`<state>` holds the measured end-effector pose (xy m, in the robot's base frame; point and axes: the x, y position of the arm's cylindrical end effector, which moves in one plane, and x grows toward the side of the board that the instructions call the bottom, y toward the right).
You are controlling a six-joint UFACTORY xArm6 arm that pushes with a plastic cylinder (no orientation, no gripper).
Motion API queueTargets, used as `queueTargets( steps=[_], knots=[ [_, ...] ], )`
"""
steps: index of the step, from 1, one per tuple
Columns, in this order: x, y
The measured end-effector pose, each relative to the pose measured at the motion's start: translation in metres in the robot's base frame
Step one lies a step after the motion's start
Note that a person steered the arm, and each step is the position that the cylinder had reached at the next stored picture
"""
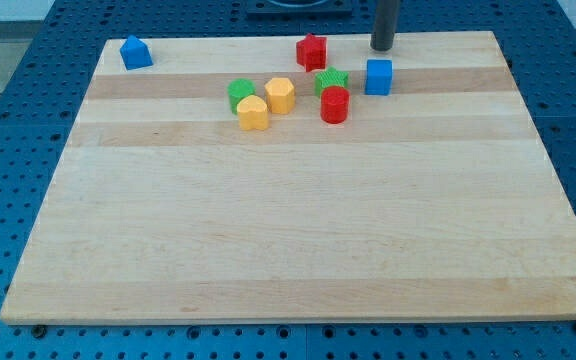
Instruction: Push red star to the top center of the board
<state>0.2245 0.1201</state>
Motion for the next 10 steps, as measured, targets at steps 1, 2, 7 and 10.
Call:
queueTargets(
  steps=[1,2,7,10],
  knots=[
    [0.019,-0.006],
    [0.031,-0.024],
    [0.018,-0.087],
    [0.007,-0.042]
  ],
)
